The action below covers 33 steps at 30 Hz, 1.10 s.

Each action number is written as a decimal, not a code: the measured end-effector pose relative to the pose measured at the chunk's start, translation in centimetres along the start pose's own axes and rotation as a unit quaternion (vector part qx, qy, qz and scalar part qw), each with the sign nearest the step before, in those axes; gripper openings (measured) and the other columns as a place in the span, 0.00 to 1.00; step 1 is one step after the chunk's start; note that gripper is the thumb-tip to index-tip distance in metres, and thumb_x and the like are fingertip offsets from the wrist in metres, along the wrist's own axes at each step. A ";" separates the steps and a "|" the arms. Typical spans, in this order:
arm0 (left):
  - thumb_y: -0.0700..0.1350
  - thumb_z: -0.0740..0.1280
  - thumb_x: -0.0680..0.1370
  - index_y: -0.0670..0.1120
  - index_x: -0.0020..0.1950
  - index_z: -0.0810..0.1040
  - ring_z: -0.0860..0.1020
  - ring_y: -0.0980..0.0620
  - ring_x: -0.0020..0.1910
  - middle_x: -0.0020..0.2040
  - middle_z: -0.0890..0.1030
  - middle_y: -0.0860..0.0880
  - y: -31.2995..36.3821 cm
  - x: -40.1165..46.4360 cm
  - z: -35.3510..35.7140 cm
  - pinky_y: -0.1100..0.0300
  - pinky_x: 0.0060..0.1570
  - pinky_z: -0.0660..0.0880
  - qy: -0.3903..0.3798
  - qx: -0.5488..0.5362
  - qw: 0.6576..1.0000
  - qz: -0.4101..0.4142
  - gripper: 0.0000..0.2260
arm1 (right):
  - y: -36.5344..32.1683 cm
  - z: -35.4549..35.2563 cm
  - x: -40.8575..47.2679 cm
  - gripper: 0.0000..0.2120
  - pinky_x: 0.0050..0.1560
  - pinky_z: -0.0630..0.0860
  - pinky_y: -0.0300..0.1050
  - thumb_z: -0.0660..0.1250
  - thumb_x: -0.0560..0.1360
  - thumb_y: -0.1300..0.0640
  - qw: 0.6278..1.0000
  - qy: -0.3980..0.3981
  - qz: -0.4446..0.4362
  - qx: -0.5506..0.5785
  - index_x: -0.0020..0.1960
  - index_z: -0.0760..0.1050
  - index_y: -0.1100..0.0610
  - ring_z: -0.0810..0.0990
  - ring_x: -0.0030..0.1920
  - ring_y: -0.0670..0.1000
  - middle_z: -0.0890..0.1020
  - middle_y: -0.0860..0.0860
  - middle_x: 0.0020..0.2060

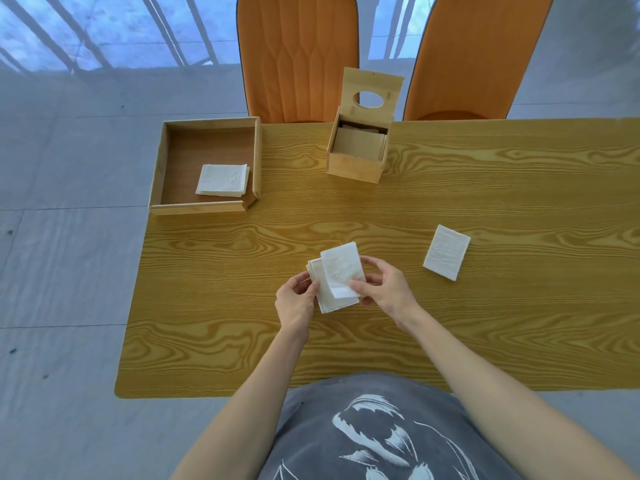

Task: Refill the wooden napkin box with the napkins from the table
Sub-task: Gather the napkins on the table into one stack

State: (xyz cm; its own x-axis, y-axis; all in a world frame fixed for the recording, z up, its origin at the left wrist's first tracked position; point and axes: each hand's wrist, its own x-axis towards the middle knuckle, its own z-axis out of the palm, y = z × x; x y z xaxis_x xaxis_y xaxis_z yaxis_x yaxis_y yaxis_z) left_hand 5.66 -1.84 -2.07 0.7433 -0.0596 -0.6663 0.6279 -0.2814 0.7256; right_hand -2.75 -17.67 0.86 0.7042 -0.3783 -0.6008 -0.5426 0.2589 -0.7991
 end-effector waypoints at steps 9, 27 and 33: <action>0.47 0.70 0.78 0.44 0.60 0.82 0.85 0.49 0.50 0.51 0.86 0.48 0.3 -0.5 0.2 0.54 0.55 0.80 0.019 0.013 1.000 0.009 0.12 | 1.3 1.9 1.1 0.22 0.42 0.84 0.47 0.76 0.72 0.56 0.985 0.058 -0.001 -0.165 0.64 0.77 0.55 0.86 0.45 0.50 0.87 0.51 0.46; 0.46 0.77 0.72 0.49 0.59 0.80 0.84 0.53 0.48 0.47 0.84 0.54 0.6 -0.5 3.4 0.49 0.53 0.81 0.024 0.101 0.994 0.039 0.17 | 0.1 -8.1 2.1 0.14 0.44 0.70 0.44 0.65 0.79 0.50 0.886 0.374 0.049 -0.270 0.60 0.78 0.55 0.80 0.53 0.55 0.81 0.53 0.56; 0.46 0.77 0.71 0.49 0.60 0.79 0.84 0.51 0.48 0.50 0.85 0.51 0.9 -0.7 4.8 0.48 0.51 0.82 0.008 0.111 0.992 0.052 0.18 | 0.0 -10.9 2.4 0.23 0.54 0.75 0.53 0.67 0.78 0.46 0.868 0.411 0.160 -0.228 0.68 0.70 0.57 0.78 0.59 0.59 0.73 0.57 0.65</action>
State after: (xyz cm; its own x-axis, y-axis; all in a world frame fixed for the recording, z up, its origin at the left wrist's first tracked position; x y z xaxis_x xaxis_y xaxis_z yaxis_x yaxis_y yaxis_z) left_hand 4.59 -6.66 -1.74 0.8061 -0.0837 -0.5858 0.4833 -0.4780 0.7334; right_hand -6.08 -28.28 -0.38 0.0211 -0.9065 -0.4217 -0.9067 0.1604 -0.3901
